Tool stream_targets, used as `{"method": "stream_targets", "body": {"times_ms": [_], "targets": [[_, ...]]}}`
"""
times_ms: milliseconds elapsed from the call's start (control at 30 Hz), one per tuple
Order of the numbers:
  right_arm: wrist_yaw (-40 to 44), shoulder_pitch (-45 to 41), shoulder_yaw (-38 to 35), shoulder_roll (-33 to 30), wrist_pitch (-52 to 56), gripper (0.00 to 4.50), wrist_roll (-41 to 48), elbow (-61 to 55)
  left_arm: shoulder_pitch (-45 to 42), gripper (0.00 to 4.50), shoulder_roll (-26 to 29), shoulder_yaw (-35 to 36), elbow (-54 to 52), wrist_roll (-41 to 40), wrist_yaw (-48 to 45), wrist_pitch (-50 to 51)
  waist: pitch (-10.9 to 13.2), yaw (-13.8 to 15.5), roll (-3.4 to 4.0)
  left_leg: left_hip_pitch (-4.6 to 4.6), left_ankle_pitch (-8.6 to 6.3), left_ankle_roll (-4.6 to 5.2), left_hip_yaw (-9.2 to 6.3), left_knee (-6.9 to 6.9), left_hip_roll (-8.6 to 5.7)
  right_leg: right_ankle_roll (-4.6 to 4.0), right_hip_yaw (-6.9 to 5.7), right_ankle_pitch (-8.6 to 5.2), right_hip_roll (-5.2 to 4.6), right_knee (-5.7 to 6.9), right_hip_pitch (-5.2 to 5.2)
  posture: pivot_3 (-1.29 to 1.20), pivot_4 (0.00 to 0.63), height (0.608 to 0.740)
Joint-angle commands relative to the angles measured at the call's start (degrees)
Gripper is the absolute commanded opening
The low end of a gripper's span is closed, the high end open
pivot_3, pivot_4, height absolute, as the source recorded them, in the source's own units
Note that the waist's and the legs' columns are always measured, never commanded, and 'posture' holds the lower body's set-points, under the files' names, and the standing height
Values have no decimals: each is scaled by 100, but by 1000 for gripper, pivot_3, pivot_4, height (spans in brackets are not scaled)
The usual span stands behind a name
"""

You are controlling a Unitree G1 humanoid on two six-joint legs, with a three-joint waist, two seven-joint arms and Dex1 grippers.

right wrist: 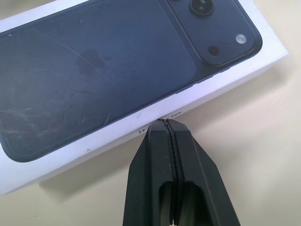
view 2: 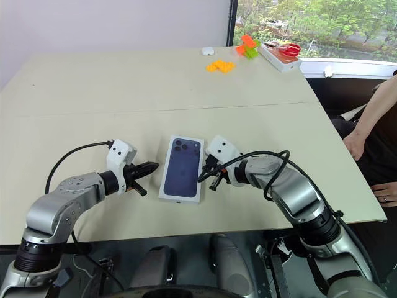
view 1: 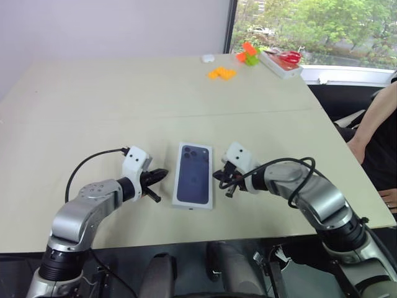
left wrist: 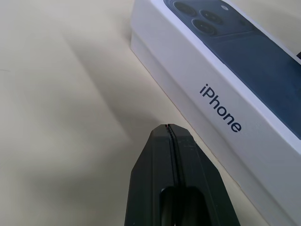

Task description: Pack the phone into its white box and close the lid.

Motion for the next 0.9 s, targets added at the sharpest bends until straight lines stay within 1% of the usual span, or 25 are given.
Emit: {"method": "stream_targets", "body": {"times_ms": [33,467,567,700,833,900], "targets": [[44,-138,-102,44,-43,0,105,-292,-16,33,-24,-6,-194,-54,3,-35,0,1,0,0,0,0,0,0,0,0,0,0,0,0,0,0,150,732],[-8,-165,-120,81,0,0,197,-377,-9,33,-8,-48,-177,-50,-27,-27,0,1,0,0,0,0,0,0,0,0,0,0,0,0,0,0,150,732],[18,-150,-181,-65,-39,0,153,-348,-44,33,36,112,-137,-26,-2,-103,0,3,0,0,0,0,0,0,0,0,0,0,0,0,0,0,150,732],[275,-164,-440,-475,-361,0,147,-329,-370,33,34,628,24,-264,27,-89,1,17,0,-2,0,0,0,0,0,0,-2,0,0,0,-1,0,150,732],[772,-67,-567,-596,-677,0,541,-735,-923,33,-93,609,322,-287,61,-109,1,26,-1,-1,0,0,0,0,-2,0,-8,0,0,-3,2,0,150,732],[912,52,-423,-549,-681,0,701,-989,-1396,33,-340,385,624,-213,103,-162,1,27,-1,-2,0,1,0,0,-1,2,-8,1,0,-4,2,0,150,732]]}}
